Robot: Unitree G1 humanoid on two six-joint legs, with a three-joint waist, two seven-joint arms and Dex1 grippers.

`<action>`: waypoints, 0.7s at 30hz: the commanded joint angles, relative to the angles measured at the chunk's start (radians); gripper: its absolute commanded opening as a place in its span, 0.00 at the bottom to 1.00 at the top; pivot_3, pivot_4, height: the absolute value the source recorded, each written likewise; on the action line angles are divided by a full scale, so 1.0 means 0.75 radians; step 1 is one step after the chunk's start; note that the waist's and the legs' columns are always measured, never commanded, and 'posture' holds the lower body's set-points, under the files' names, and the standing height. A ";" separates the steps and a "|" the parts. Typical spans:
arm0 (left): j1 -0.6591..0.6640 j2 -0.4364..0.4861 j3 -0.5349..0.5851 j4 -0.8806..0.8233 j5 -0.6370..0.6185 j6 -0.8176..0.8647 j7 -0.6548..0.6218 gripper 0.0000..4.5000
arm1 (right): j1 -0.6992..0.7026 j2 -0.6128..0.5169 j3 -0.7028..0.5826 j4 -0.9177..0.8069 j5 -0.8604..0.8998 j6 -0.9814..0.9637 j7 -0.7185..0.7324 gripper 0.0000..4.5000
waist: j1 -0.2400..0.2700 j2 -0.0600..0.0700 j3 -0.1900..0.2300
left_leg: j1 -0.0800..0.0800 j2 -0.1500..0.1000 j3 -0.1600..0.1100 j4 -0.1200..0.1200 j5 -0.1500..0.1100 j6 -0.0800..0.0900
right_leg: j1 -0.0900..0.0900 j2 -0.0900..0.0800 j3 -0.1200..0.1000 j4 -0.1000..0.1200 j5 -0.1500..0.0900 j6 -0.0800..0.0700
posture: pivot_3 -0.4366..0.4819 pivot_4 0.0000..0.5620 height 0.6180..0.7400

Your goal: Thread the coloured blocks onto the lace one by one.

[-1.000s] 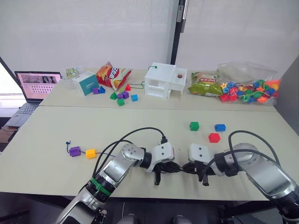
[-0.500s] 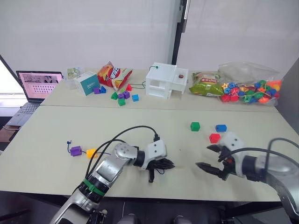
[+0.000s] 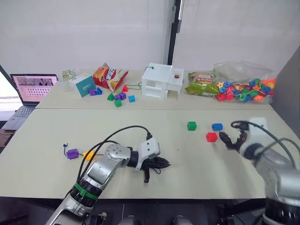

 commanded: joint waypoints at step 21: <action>0.020 -0.017 0.005 -0.067 -0.006 0.031 0.107 0.00 | -0.742 -0.192 0.324 1.321 -0.139 -0.330 0.181 0.94 | -0.009 0.000 0.000 | -0.002 -0.001 0.000 -0.002 -0.001 0.001 | -0.001 -0.002 -0.001 -0.002 0.000 0.000 | 0.48 0.27 1.00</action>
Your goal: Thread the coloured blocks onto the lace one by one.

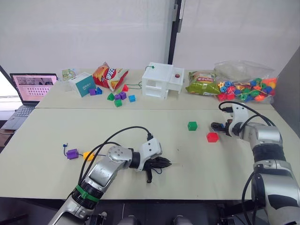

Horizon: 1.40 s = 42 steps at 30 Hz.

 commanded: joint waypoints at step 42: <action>-0.011 0.071 0.033 -0.056 -0.030 0.014 -0.045 0.00 | 1.174 0.580 0.167 -2.104 0.277 0.820 -0.427 0.27 | 0.009 0.002 -0.002 | 0.001 -0.002 -0.004 0.001 0.002 0.000 | 0.000 0.000 -0.002 0.001 0.001 0.002 | 0.48 0.27 1.00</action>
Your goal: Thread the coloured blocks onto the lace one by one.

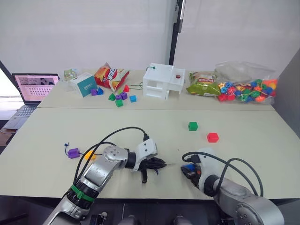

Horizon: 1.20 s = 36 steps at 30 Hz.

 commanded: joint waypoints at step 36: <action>0.076 0.175 0.083 -0.317 -0.154 0.169 -0.008 0.00 | -0.564 -0.979 0.524 1.134 -0.304 -1.692 1.653 0.99 | -0.012 -0.003 0.003 | 0.013 0.001 -0.001 -0.003 -0.003 0.005 | 0.018 -0.002 -0.002 -0.011 -0.002 0.002 | 0.48 0.27 1.00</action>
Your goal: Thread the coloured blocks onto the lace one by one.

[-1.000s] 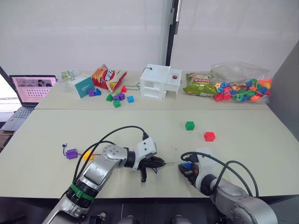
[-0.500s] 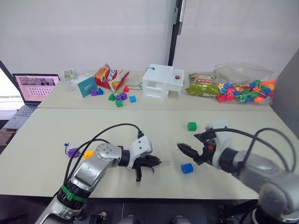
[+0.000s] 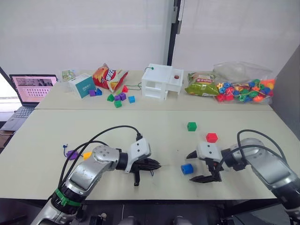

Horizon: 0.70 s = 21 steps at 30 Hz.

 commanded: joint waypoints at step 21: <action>-0.126 -0.130 -0.139 0.074 0.086 -0.044 0.063 0.00 | 0.036 0.168 -0.052 0.025 -0.085 0.013 -0.080 0.29 | 0.017 -0.001 0.000 | 0.001 0.000 -0.002 0.000 0.000 -0.002 | 0.000 -0.001 0.001 0.002 0.000 -0.001 | 0.48 0.27 1.00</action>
